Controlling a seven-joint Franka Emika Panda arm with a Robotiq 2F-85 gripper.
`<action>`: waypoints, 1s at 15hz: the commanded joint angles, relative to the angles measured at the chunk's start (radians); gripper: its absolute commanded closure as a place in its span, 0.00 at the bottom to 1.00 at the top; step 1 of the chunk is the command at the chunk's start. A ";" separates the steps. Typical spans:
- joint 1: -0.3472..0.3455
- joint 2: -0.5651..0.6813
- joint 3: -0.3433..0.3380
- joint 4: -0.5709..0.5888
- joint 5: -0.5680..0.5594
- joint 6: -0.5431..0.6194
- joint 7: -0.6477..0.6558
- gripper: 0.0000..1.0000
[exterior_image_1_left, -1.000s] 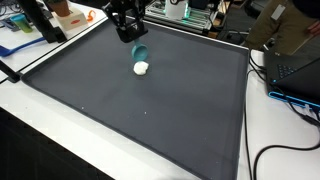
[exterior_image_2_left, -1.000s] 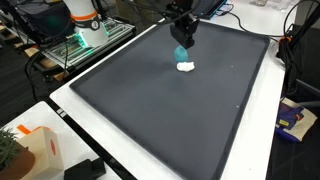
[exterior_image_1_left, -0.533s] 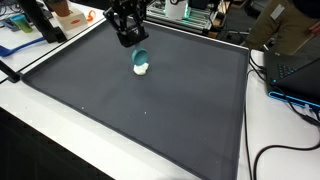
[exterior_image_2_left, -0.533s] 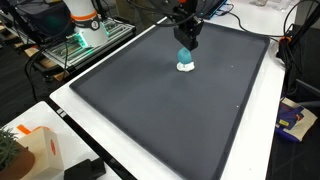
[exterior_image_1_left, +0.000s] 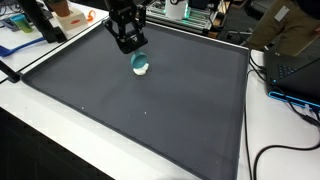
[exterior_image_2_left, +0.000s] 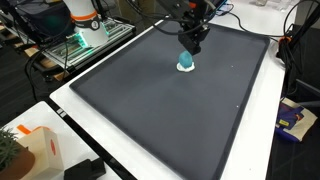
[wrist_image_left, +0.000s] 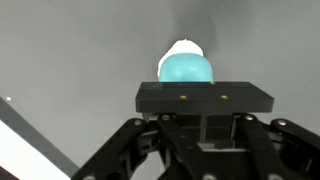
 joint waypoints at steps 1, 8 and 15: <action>-0.011 0.180 0.015 0.100 -0.029 -0.080 0.065 0.78; -0.017 0.286 0.029 0.256 -0.013 -0.230 0.189 0.78; -0.090 -0.072 0.031 0.013 0.113 -0.228 0.222 0.78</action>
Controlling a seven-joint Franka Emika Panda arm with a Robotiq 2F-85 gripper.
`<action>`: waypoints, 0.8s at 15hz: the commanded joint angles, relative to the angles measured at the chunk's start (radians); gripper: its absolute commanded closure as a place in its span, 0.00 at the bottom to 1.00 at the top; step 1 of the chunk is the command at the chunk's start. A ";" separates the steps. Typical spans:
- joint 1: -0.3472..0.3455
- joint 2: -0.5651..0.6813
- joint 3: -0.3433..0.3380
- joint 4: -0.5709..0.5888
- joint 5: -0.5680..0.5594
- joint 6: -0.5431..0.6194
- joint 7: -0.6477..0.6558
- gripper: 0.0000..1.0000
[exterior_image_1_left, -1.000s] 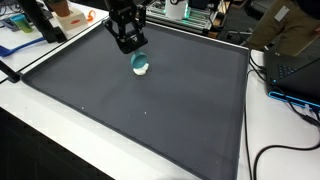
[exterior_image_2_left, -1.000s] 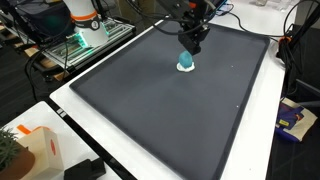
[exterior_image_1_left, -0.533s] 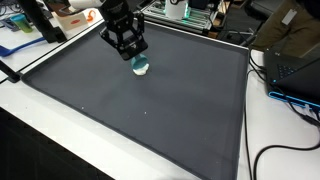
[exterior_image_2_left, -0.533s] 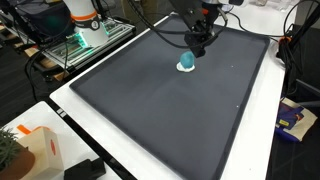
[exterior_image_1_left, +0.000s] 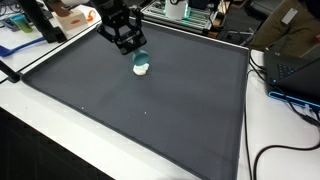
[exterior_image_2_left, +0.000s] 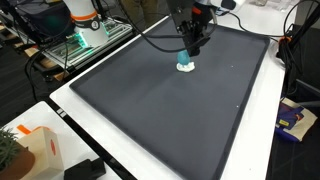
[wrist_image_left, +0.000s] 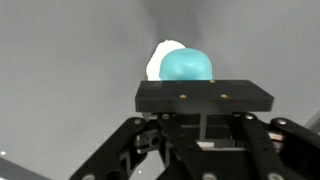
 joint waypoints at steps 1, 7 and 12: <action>-0.040 -0.242 0.015 -0.241 0.109 0.046 0.003 0.78; -0.006 -0.561 -0.029 -0.513 0.349 -0.076 -0.259 0.78; 0.027 -0.583 -0.055 -0.519 0.305 -0.134 -0.253 0.53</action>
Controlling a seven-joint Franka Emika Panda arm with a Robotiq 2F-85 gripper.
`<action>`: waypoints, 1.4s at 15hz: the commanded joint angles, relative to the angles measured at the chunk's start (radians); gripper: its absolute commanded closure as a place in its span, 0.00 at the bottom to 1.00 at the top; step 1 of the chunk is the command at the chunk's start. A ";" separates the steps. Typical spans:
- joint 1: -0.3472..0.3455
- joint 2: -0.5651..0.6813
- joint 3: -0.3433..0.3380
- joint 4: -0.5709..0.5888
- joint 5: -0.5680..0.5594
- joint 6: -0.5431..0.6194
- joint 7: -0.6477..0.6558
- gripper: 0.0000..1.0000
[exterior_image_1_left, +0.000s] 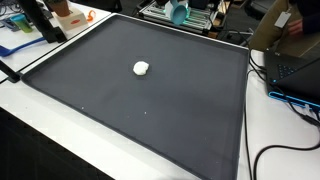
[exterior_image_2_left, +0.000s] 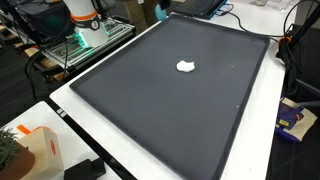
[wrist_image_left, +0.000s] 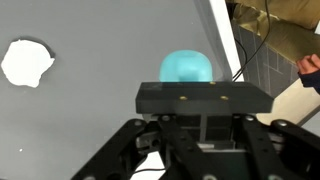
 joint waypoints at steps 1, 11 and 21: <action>0.038 -0.008 -0.036 -0.007 -0.007 0.002 0.003 0.53; 0.024 0.141 -0.097 0.158 0.031 -0.432 -0.013 0.27; 0.029 -0.059 -0.085 -0.183 0.088 0.139 -0.010 0.00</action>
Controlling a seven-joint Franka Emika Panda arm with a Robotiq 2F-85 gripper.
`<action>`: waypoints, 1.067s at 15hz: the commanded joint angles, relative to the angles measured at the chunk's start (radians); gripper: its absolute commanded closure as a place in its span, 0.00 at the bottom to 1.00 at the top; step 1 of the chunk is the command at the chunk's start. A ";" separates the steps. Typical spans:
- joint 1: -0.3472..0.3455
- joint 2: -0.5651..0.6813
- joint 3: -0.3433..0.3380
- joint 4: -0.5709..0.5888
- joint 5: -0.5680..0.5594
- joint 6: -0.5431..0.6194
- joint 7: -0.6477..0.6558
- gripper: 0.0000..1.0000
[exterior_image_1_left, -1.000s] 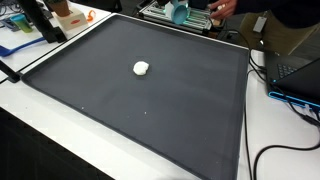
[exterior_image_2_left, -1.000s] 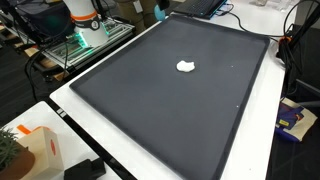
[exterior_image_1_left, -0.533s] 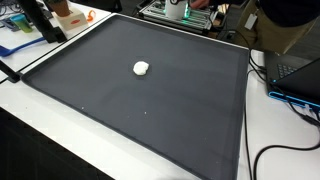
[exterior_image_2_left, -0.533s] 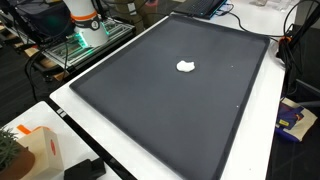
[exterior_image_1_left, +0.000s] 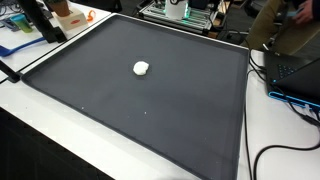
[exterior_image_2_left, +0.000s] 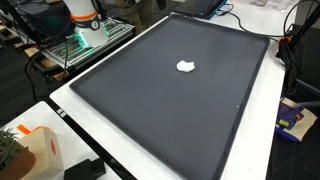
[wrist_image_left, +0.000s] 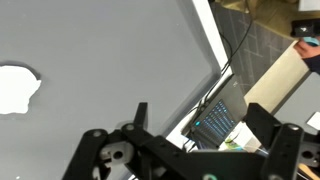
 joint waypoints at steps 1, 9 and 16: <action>0.011 -0.164 0.004 -0.253 0.042 0.274 -0.013 0.00; 0.091 -0.303 -0.011 -0.516 -0.100 0.568 0.031 0.00; 0.102 -0.252 0.078 -0.485 0.072 0.787 0.261 0.00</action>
